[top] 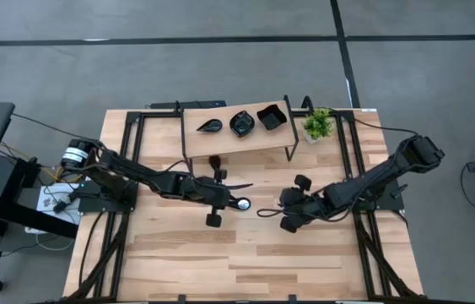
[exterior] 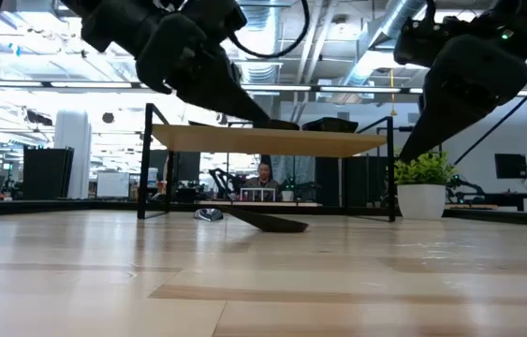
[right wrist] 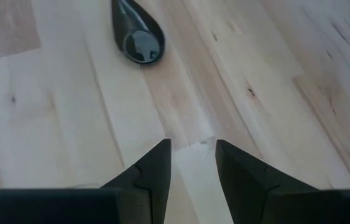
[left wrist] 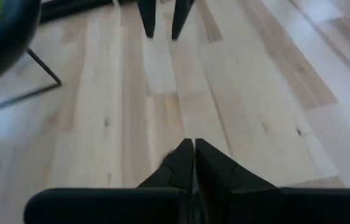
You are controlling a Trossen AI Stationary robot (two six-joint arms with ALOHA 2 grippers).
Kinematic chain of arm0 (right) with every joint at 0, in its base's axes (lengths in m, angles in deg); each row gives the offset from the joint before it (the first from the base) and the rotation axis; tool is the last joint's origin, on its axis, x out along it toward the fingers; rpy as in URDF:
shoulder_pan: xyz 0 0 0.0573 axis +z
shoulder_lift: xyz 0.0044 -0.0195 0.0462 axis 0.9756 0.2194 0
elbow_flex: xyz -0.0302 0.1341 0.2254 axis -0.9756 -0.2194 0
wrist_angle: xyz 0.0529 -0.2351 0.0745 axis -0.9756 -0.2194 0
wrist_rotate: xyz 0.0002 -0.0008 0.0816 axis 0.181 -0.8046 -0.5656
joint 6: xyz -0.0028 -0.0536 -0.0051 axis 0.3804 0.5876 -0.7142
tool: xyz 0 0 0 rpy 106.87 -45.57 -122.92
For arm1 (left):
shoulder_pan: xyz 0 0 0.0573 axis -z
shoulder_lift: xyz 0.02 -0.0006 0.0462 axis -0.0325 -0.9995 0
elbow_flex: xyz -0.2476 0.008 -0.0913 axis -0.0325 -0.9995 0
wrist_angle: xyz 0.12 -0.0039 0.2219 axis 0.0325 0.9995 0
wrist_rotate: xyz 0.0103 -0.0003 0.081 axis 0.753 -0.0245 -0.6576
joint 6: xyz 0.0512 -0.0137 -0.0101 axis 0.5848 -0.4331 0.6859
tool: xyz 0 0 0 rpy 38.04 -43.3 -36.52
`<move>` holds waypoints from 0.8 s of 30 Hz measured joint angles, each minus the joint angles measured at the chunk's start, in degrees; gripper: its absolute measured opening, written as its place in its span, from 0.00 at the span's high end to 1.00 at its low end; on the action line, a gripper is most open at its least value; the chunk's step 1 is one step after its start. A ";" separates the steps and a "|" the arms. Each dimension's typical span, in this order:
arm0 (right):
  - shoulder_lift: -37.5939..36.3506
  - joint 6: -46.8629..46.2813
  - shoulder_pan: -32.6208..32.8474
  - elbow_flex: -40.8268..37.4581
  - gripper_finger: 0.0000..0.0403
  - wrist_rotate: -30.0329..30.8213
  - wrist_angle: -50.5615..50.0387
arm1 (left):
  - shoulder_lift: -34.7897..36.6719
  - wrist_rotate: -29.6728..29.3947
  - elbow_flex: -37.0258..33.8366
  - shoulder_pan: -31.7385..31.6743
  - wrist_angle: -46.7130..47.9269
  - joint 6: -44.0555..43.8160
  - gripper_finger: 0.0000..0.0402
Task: Pick & Place Mini shaped plates
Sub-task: Stack the black drop shaped plate on the black drop shaped plate on the shelf
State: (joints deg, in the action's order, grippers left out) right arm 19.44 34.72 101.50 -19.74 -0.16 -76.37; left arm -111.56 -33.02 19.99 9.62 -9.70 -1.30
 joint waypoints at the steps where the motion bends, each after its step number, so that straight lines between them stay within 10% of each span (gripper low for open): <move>1: 0.00 0.01 0.29 -0.01 0.70 0.00 0.04 | -0.62 0.09 0.00 0.03 0.03 -0.93 0.95; 24: 0.00 -1.38 2.06 0.00 0.70 -0.09 0.65 | -13.45 3.97 0.00 0.03 -9.03 -2.49 0.72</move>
State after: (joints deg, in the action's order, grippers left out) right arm 19.44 33.35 103.56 -19.74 -0.25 -75.72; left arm -125.01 -29.05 19.99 9.65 -18.73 -3.79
